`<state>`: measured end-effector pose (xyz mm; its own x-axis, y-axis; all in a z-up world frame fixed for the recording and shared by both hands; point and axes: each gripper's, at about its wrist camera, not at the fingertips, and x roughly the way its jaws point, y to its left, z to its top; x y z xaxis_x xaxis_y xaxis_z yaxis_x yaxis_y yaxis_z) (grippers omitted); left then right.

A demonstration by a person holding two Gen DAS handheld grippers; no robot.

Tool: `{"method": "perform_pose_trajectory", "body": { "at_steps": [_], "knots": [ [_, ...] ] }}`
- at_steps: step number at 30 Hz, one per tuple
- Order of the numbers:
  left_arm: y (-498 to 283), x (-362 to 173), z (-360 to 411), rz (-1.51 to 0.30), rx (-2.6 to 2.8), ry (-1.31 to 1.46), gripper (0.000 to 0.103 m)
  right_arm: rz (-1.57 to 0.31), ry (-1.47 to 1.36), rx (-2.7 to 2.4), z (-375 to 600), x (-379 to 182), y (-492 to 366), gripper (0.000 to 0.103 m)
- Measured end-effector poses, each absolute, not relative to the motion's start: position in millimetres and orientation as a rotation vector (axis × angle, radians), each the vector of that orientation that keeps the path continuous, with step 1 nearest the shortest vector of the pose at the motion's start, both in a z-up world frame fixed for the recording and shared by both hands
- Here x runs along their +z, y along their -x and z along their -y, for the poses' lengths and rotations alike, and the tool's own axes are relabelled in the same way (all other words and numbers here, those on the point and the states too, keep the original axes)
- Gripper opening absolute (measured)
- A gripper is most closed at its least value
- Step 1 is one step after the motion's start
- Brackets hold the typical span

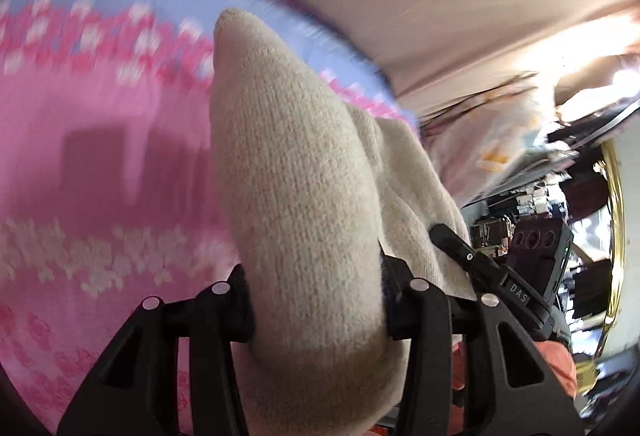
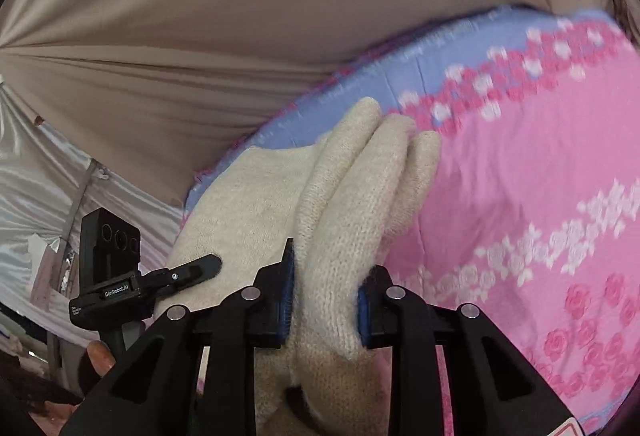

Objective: Fold small clothes

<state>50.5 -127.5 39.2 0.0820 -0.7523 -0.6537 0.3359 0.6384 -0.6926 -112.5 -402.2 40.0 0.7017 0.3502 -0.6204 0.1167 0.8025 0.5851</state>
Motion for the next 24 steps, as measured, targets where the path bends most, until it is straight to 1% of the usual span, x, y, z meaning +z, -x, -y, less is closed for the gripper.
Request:
{"method": "perform_pose_trajectory", "body": {
  "at_steps": [2, 5, 8, 10, 11, 12, 13, 14, 15, 16, 17, 18, 19, 20, 22, 24],
  "knots": [
    [-53.2, 78.9, 119.5, -1.164, -0.876, 0.389, 0.044, -0.725, -0.584, 0.165, 393.3, 86.5, 108.9, 0.024],
    [-60.9, 137.0, 92.7, -1.054, -0.882, 0.371, 0.046, -0.649, -0.537, 0.226, 371.7, 135.7, 97.6, 0.024],
    [-64.3, 166.7, 57.6, -0.988, -0.857, 0.355, 0.047, -0.612, -0.513, 0.291, 341.2, 156.6, 80.9, 0.025],
    [-70.7, 169.9, 29.3, -0.96, -0.82, 0.344, 0.051, -0.619, -0.509, 0.317, 318.4, 152.5, 69.9, 0.026],
    [-73.8, 165.8, 13.7, -0.954, -0.79, 0.343, 0.054, -0.635, -0.514, 0.328, 306.5, 142.2, 59.1, 0.028],
    [-78.9, 153.5, -2.5, -0.947, -0.734, 0.33, 0.06, -0.645, -0.525, 0.332, 299.0, 128.9, 50.0, 0.032],
    [-81.0, 141.7, -11.2, -0.944, -0.694, 0.301, 0.077, -0.655, -0.542, 0.335, 290.8, 110.8, 39.7, 0.043],
    [-86.9, 120.3, -21.5, -0.935, -0.634, 0.248, 0.086, -0.678, -0.575, 0.325, 282.4, 78.1, 24.1, 0.054],
    [-90.4, 104.3, -29.7, -0.921, -0.569, 0.213, 0.093, -0.705, -0.588, 0.297, 275.5, 54.5, 17.7, 0.056],
    [-96.3, 65.1, -45.9, -0.923, -0.433, 0.148, 0.093, -0.753, -0.588, 0.225, 270.0, 21.2, 7.1, 0.056],
    [-100.8, 40.4, -55.1, -0.971, -0.362, 0.124, 0.092, -0.817, -0.585, 0.148, 267.0, -12.0, -0.7, 0.054],
    [-105.6, -0.6, -73.7, -1.087, -0.253, 0.119, 0.083, -0.888, -0.597, 0.08, 264.9, -40.0, -5.5, 0.05],
    [-103.3, -20.2, -85.1, -1.144, -0.211, 0.138, 0.071, -0.934, -0.624, 0.037, 263.4, -60.8, -0.9, 0.037],
    [-97.6, -36.5, -99.1, -1.192, -0.195, 0.175, 0.07, -0.947, -0.652, 0.03, 259.5, -73.6, 9.5, 0.033],
    [-77.7, -47.6, -118.7, -1.201, -0.189, 0.215, 0.072, -0.945, -0.633, 0.022, 244.3, -77.1, 29.5, 0.033],
    [-66.2, -45.8, -121.4, -1.182, -0.2, 0.186, 0.075, -0.955, -0.544, 0.018, 222.1, -71.9, 38.8, 0.033]
  ]
}}
